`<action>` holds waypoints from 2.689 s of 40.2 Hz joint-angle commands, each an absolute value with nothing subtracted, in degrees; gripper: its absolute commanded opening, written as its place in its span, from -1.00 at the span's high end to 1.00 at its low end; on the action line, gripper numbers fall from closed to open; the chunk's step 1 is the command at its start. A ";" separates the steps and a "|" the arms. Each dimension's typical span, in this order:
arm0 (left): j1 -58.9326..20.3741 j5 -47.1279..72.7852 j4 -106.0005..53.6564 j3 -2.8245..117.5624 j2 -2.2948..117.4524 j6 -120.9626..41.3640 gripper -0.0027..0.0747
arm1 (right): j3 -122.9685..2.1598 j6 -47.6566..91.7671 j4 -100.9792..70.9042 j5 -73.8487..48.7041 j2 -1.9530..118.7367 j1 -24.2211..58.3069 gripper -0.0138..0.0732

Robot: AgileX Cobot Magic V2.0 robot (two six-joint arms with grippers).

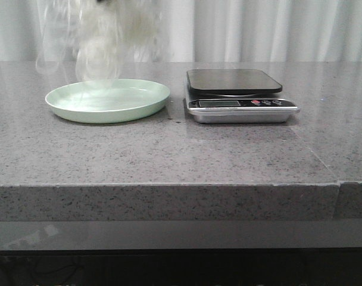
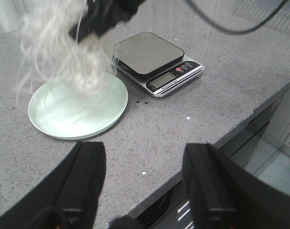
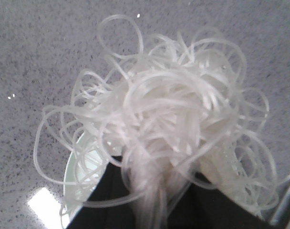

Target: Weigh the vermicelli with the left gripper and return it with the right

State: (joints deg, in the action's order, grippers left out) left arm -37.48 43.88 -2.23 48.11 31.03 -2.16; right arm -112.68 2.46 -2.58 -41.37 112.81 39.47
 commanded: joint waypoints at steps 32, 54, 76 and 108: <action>-37.52 39.76 -2.65 49.66 31.25 -1.71 -0.20 | -114.07 0.00 -2.66 -46.80 100.95 37.79 -0.48; -37.52 39.66 -2.65 49.66 31.25 -1.71 -0.20 | -72.87 0.00 -2.45 -36.24 67.76 31.41 -0.48; -37.52 39.66 -2.65 49.66 31.25 -1.71 -0.20 | -50.08 0.00 -2.45 -43.76 37.86 31.35 -0.48; -37.52 39.66 -2.30 49.66 31.25 -1.82 0.53 | -48.21 0.00 -2.45 -44.01 33.53 31.35 0.32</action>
State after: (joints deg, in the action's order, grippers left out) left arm -37.48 43.88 -2.10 48.11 31.03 -2.16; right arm -47.00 0.00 -2.58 -47.48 33.46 31.64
